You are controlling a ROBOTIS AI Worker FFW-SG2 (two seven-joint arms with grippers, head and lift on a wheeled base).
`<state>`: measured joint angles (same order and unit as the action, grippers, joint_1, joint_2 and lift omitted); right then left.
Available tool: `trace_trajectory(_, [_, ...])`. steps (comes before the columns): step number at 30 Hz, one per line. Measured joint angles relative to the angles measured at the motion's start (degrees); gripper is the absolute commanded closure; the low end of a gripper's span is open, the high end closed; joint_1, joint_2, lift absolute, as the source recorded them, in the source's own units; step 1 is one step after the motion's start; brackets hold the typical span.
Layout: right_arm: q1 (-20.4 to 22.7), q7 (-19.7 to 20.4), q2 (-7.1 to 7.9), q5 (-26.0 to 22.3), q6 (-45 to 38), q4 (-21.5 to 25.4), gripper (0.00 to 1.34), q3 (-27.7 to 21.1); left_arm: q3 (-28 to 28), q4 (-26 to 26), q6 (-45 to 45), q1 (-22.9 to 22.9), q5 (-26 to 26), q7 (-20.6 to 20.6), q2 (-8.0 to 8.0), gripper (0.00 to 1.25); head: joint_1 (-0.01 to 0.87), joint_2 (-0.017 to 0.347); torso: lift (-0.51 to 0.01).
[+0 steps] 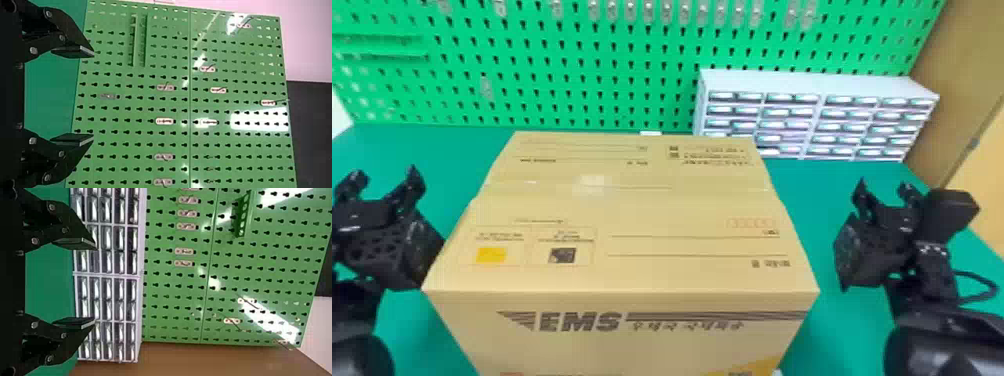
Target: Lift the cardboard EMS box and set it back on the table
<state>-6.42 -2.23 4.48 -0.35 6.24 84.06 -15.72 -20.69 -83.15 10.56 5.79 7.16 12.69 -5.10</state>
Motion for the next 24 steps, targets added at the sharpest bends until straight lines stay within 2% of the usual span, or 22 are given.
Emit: trace_trajectory(24, [0.0,0.0,-0.25,0.2,0.0,0.8,0.54,-0.7,0.1,-0.2,1.0,0.3,0.1,0.0,0.0,0.49,0.678,-0.014,-0.092])
